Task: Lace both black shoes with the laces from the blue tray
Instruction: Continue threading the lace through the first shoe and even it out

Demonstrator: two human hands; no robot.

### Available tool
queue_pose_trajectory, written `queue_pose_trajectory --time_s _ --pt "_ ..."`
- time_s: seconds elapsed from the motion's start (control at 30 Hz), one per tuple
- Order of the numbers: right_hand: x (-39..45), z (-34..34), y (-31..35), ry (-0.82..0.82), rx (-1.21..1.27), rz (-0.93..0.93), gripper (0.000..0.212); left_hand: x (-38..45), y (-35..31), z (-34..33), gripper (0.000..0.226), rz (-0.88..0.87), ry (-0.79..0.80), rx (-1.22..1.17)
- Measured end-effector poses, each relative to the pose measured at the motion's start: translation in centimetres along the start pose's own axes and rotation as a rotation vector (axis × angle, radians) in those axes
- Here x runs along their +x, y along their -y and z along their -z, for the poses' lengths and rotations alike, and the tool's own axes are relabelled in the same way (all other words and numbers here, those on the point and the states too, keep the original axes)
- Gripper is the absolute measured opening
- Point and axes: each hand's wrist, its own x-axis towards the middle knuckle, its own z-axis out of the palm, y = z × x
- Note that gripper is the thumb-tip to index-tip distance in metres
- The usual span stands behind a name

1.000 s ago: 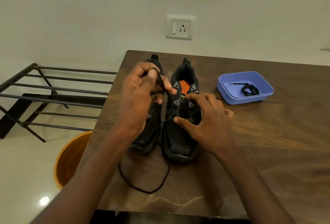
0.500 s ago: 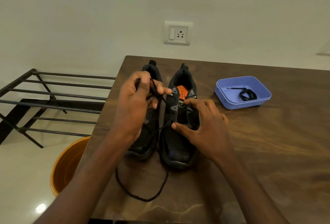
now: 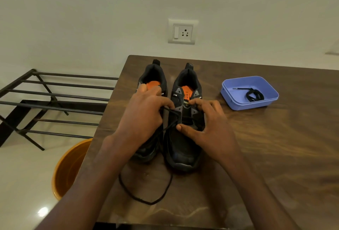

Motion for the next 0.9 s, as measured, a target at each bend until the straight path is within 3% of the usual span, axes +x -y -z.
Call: queue_pose_trajectory --time_s 0.13,0.37,0.6,0.73,0.8,0.9 --pt "0.0 0.2 0.1 0.051 -0.050 0.008 0.076 0.0 -0.2 0.3 0.038 -0.002 0.065 0.085" --pt "0.0 0.5 0.4 0.030 0.003 0.003 0.056 -0.1 -0.5 -0.2 0.032 0.018 0.011 -0.042" --pt "-0.3 0.7 0.8 0.009 0.017 -0.015 0.055 -0.3 -0.6 -0.1 0.039 0.072 0.056 -0.093" --pt "-0.7 0.2 2.3 -0.090 -0.046 0.126 0.037 -0.6 -0.5 -0.3 0.030 0.076 0.013 -0.177" --pt "-1.1 -0.3 3.5 -0.039 -0.133 0.204 0.026 -0.7 -0.4 -0.2 0.026 0.079 0.004 -0.127" --pt "-1.5 -1.5 4.5 0.069 -0.318 0.195 0.026 -0.8 -0.1 0.3 0.016 0.104 -0.035 -0.008"
